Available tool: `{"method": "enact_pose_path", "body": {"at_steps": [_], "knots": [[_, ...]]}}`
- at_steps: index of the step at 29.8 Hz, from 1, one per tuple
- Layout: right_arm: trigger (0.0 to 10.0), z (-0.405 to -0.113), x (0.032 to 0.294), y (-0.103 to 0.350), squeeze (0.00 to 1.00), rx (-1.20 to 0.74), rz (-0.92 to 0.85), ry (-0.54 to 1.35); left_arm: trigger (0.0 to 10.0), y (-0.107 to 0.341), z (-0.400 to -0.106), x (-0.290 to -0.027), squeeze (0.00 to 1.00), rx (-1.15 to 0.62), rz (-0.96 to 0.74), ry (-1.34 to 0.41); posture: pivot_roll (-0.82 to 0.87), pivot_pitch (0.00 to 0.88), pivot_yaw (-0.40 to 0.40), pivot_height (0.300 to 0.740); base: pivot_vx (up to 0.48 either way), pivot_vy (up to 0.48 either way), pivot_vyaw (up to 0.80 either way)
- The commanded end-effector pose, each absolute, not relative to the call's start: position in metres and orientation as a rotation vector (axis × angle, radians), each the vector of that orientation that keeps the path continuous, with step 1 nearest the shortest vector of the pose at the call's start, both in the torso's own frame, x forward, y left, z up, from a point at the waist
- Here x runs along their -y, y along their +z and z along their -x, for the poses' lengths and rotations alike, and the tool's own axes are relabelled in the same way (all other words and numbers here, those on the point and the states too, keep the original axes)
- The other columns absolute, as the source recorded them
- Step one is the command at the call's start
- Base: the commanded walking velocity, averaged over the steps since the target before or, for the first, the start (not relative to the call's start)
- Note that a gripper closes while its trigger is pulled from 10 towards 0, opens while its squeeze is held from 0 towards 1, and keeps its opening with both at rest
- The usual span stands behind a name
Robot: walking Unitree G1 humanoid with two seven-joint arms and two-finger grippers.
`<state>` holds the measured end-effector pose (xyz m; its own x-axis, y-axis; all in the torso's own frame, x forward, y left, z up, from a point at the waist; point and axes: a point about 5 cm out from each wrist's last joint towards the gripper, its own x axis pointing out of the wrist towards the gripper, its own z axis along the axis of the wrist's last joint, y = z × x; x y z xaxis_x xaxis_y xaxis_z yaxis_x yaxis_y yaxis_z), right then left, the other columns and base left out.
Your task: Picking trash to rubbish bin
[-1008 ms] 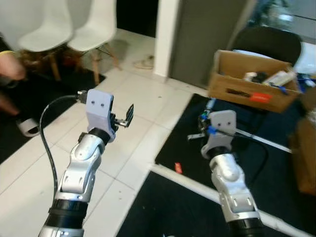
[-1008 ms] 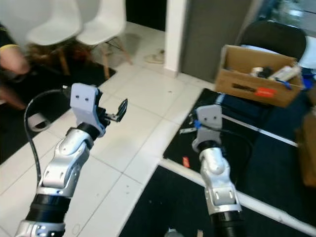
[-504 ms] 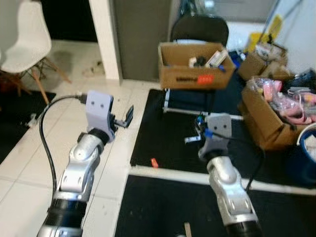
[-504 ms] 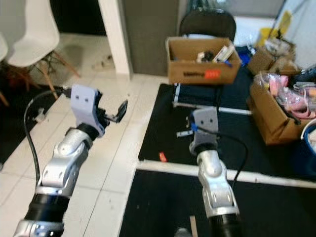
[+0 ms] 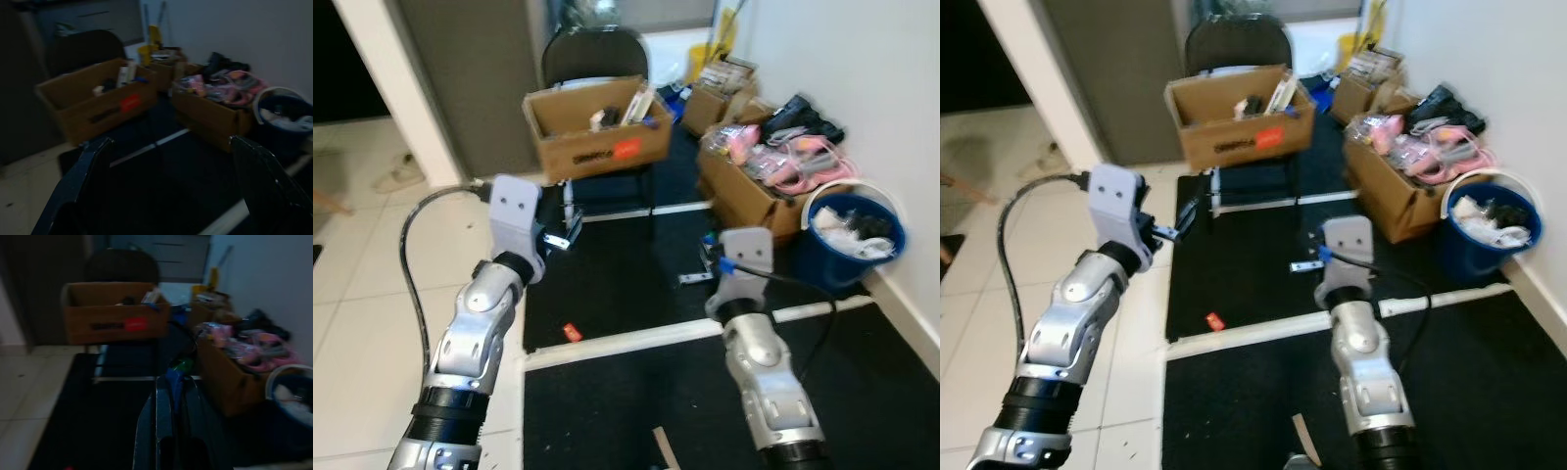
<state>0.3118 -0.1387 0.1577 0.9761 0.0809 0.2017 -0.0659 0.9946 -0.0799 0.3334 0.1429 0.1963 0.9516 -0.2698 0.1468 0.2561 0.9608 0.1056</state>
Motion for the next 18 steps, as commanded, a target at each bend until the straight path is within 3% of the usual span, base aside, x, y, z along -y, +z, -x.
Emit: {"method": "enact_pose_path", "body": {"at_steps": [1,14,18], "knots": [[10.0,-0.312,0.133,0.151,0.0,0.178,0.067,0.1,10.0,0.191,-0.331,-0.152,0.0,0.133,-0.103,-0.232,0.03,0.158,0.052,0.74,0.0,0.0,-0.8],[10.0,-0.319,0.14,0.148,0.0,0.148,0.045,0.076,10.0,0.173,-0.323,-0.167,0.0,0.059,-0.098,-0.165,0.02,0.146,0.042,0.74,0.0,0.0,-0.79],[10.0,-0.317,0.143,0.137,0.0,0.077,0.017,0.067,10.0,0.166,-0.329,-0.163,0.0,0.023,-0.111,-0.139,0.0,0.145,0.033,0.74,0.0,0.0,0.0]]}}
